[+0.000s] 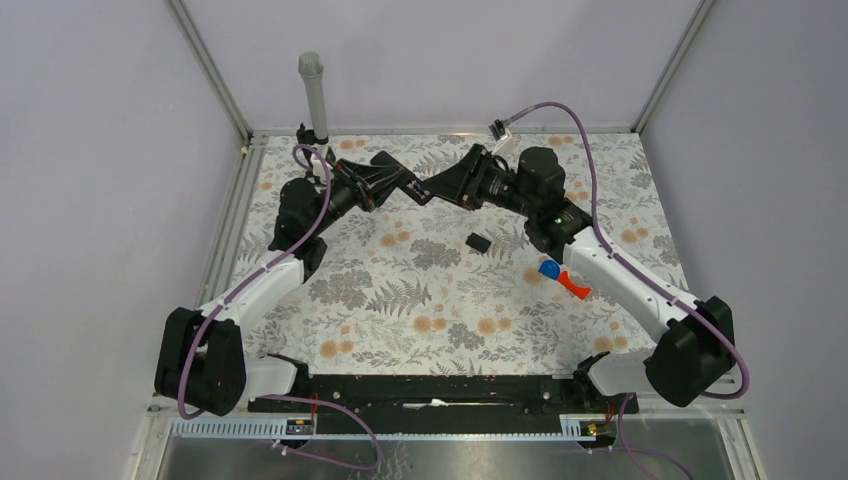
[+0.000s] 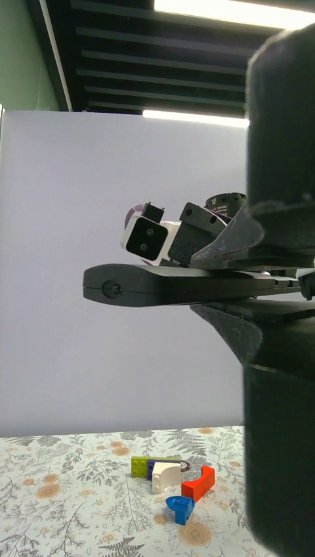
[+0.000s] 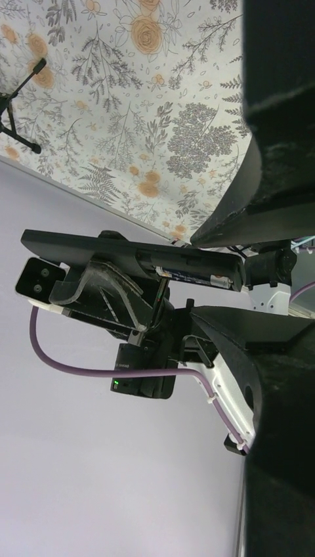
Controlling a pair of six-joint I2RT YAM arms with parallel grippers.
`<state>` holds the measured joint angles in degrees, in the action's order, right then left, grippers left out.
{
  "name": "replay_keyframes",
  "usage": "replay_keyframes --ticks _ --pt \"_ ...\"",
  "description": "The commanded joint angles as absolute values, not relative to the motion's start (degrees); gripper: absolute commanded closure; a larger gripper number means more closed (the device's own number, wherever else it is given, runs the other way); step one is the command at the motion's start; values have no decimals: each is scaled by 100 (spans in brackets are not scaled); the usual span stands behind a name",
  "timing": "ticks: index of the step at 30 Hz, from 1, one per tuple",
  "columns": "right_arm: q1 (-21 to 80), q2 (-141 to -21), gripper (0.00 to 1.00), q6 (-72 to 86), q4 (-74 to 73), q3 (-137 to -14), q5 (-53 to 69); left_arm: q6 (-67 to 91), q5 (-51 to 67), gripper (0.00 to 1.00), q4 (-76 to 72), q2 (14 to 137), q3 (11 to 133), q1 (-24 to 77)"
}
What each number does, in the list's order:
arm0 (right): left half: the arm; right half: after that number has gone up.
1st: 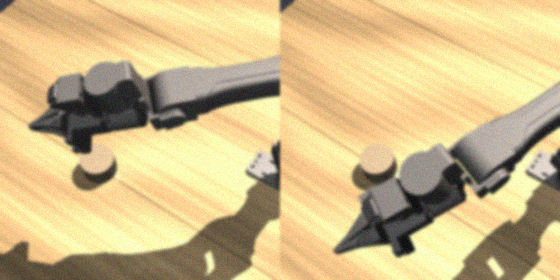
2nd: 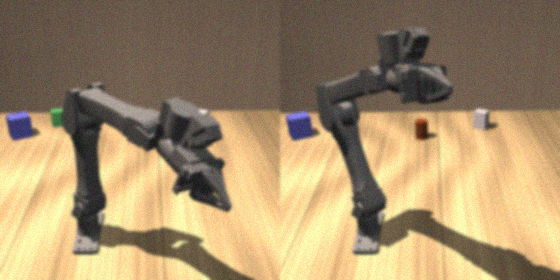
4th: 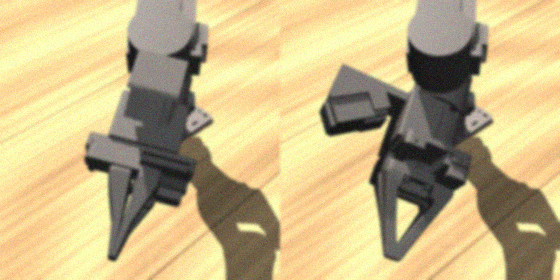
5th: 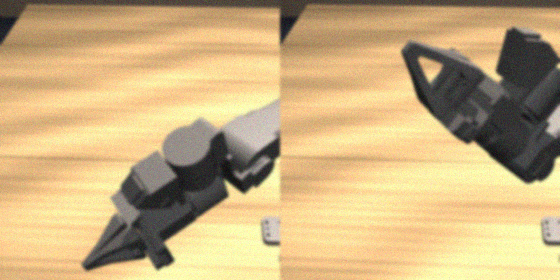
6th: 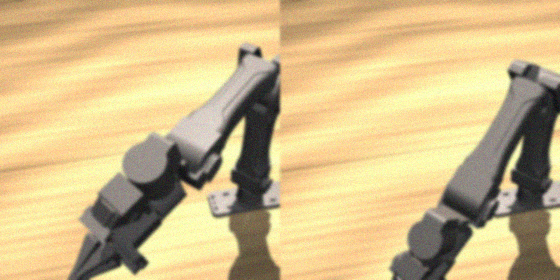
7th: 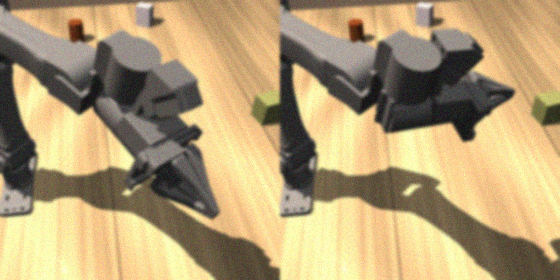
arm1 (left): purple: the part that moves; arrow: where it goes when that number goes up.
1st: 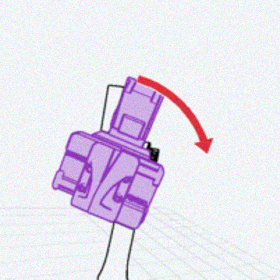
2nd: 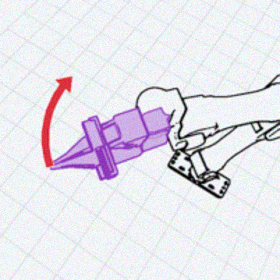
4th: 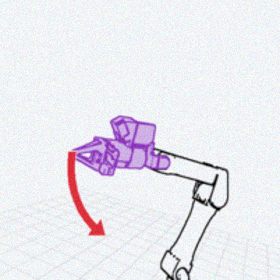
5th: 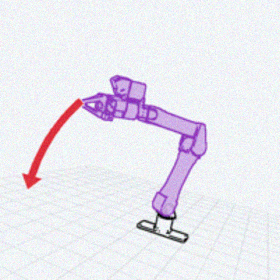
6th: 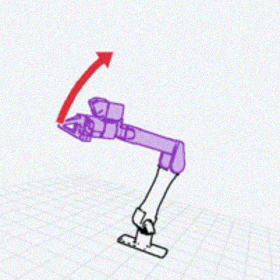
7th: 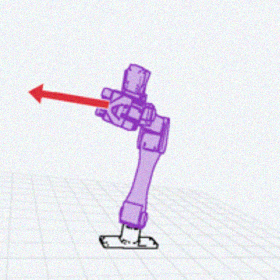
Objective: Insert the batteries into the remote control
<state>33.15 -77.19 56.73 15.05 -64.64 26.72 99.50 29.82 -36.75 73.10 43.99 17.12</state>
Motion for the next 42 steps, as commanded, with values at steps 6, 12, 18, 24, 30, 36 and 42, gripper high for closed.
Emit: replay_keyframes --ticks 6,12,18,24,30,36,42 --pt "3305 -7837 65 5582 1481 -6643 2940 9893 3100 100 -4051 7189 4597 1705" --pt "3304 -7891 84 5555 1415 -6678 2920 9907 3104 100 -4104 7191 4605 1705" --pt "3276 -7783 44 5422 1415 -6727 2814 9706 3150 100 -4057 7146 4588 1643" --pt "2948 -7465 16 4813 1200 -6610 2566 8499 3348 100 -3176 6851 4660 1289" --pt "2815 -7903 12 2178 -830 -6990 1852 6233 3561 100 -1563 6495 5066 963" --pt "2811 -9305 14 401 -2617 -7369 200 4476 3385 100 507 6256 5708 864" --pt "2812 -10709 14 -596 -3654 -8009 -276 4135 3453 100 882 6220 5858 827"
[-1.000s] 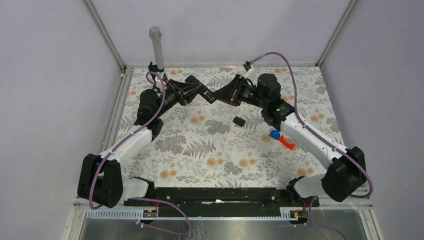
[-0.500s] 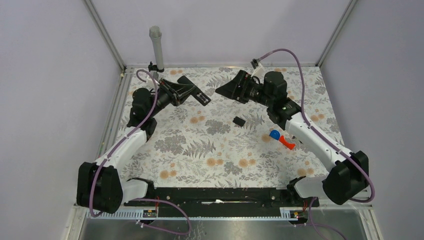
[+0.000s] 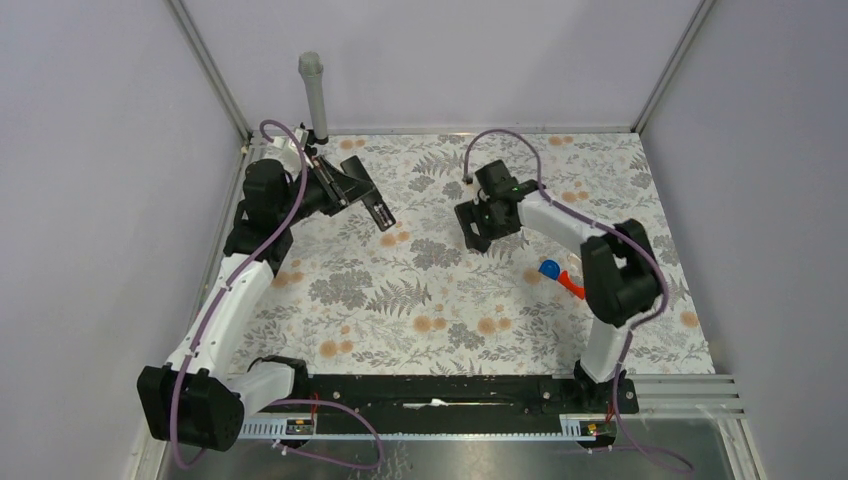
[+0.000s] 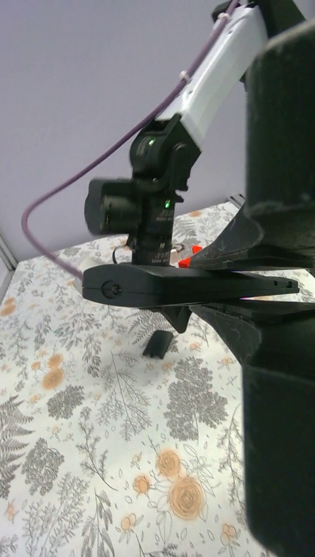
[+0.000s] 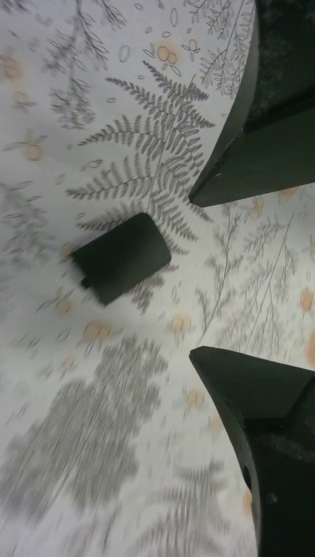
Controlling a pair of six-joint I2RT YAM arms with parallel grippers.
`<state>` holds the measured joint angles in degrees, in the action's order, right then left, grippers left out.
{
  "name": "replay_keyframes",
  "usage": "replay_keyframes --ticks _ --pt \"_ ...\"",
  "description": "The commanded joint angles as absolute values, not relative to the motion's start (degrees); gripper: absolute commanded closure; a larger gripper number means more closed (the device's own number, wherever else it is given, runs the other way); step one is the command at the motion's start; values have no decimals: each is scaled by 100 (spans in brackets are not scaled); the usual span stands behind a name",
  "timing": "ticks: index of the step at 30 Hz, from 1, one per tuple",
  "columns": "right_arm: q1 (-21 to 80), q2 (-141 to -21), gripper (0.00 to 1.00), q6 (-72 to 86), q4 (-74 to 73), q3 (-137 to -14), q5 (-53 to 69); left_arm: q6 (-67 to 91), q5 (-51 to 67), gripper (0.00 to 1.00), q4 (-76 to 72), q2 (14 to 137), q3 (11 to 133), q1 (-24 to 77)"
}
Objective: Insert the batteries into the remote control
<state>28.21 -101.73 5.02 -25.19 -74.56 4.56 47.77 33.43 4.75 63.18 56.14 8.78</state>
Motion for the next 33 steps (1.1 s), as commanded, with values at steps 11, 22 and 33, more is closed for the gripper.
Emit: replay_keyframes --ticks 11,22,33 --pt "2813 -11715 17 -983 -3635 -8605 -127 4154 3742 100 878 6351 6016 735" --pt "2813 -12229 44 -1133 -3649 -8873 349 4229 3769 100 930 6437 6149 651" --pt "2853 -11946 52 -363 -3879 -8771 845 4351 3741 100 783 6330 5972 642"
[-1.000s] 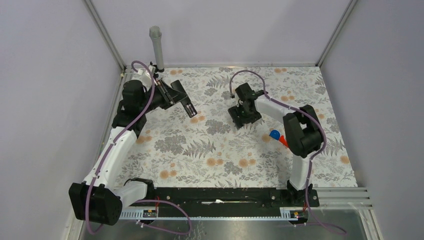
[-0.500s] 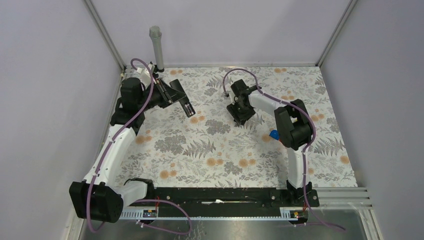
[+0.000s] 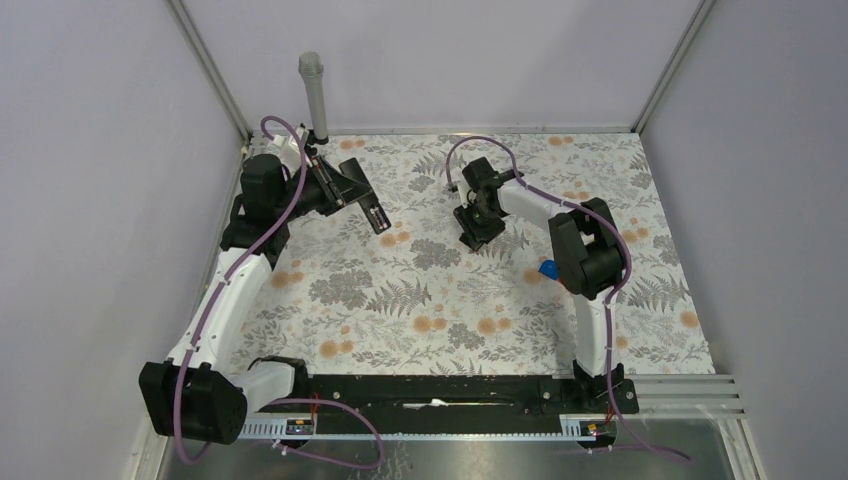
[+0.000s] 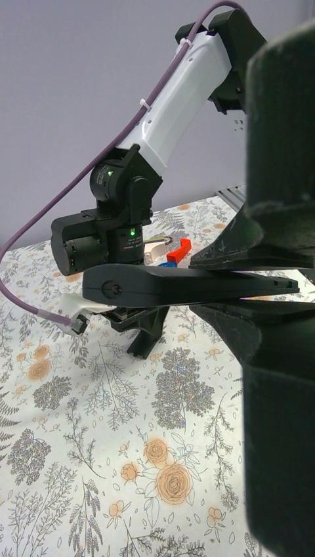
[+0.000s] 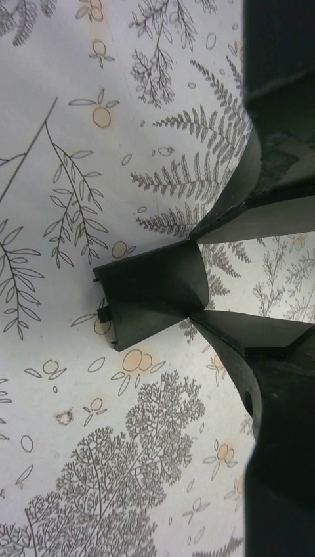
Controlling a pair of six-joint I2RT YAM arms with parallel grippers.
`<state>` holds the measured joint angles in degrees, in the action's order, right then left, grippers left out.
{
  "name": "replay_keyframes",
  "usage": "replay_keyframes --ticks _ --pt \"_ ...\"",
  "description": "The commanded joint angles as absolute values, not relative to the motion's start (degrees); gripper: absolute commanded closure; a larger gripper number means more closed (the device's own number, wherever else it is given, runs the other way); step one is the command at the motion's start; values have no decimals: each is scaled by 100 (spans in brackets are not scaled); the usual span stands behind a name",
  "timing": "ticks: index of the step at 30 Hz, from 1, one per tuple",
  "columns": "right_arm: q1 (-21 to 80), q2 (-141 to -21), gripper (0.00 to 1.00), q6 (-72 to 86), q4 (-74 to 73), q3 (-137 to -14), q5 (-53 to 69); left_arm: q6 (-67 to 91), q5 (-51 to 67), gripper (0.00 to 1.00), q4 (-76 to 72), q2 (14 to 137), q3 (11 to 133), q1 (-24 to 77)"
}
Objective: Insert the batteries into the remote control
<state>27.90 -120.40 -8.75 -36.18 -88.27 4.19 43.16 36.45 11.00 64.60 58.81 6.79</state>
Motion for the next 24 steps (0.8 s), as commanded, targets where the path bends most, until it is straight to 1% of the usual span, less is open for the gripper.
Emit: replay_keyframes --ticks 1,3,4,6,7,10,14,19,22,24 --pt "2875 -11930 51 -275 -3950 -8798 885 4356 3739 100 782 6322 5954 642" --pt "2933 -11922 47 -155 -4033 -8839 939 4371 3756 100 765 6323 5929 642" --pt "2969 -11925 43 -119 -4048 -8846 931 4387 3768 100 748 6332 5917 642" --pt "3027 -11935 31 -61 -4049 -8856 701 4422 3793 100 696 6322 5884 642" --pt "3050 -11946 27 -70 -4031 -8855 515 4440 3791 100 683 6320 5874 642" --pt "3101 -12055 21 -269 -4001 -8944 75 4456 3799 100 657 6298 5861 642" --pt "3120 -12205 20 -678 -3739 -8947 35 4473 3804 100 664 6284 5861 642" --pt "3121 -12324 24 -1141 -3407 -8877 178 4456 3847 100 713 6318 5956 633" --pt "3133 -12386 28 -1196 -3345 -8864 398 4477 3893 100 680 6377 5991 633" --pt "3166 -12405 32 -1177 -3337 -8822 536 4489 3912 100 663 6415 6009 633"
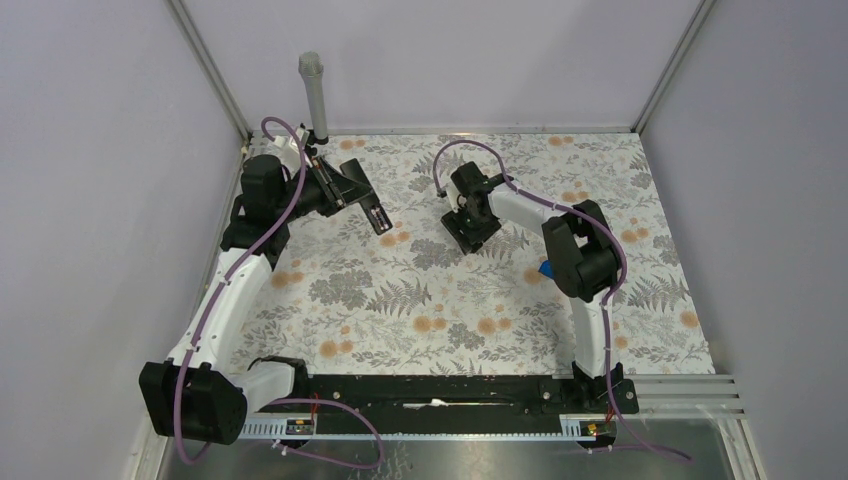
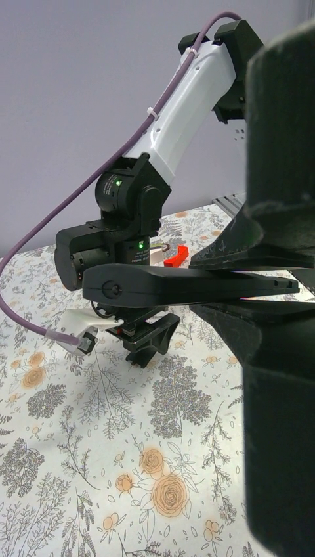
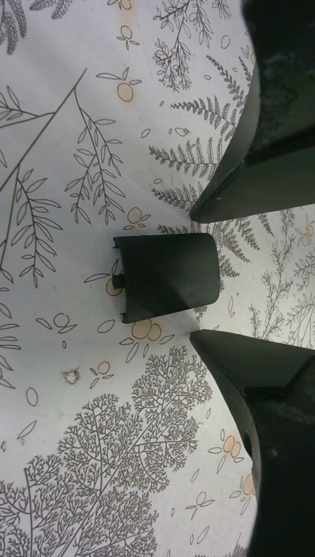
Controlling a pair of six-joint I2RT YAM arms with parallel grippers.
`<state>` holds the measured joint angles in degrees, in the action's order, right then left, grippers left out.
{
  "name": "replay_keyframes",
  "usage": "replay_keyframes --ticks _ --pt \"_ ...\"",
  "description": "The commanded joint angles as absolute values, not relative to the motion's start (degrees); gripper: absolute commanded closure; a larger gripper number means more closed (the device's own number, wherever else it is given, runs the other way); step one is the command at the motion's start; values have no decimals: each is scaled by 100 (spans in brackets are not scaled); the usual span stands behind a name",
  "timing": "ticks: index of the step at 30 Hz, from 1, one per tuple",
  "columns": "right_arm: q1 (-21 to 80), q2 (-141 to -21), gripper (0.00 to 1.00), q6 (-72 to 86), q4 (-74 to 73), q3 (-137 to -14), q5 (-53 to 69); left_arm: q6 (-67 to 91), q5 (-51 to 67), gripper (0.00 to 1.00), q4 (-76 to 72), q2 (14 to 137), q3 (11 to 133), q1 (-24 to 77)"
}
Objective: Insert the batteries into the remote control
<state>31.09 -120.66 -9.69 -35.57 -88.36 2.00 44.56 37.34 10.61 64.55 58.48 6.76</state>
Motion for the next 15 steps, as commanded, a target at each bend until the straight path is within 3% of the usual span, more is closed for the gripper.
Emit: replay_keyframes --ticks 1,8,15 --pt "3191 -12402 35 -1170 -3352 -8794 592 4499 3919 100 655 6416 6014 632" --pt "3232 -12233 52 -959 -3425 -8590 521 4478 3897 100 642 6409 5957 624" --pt "3228 -11789 54 -666 -3287 -8525 387 4339 3559 100 566 6234 5653 624"
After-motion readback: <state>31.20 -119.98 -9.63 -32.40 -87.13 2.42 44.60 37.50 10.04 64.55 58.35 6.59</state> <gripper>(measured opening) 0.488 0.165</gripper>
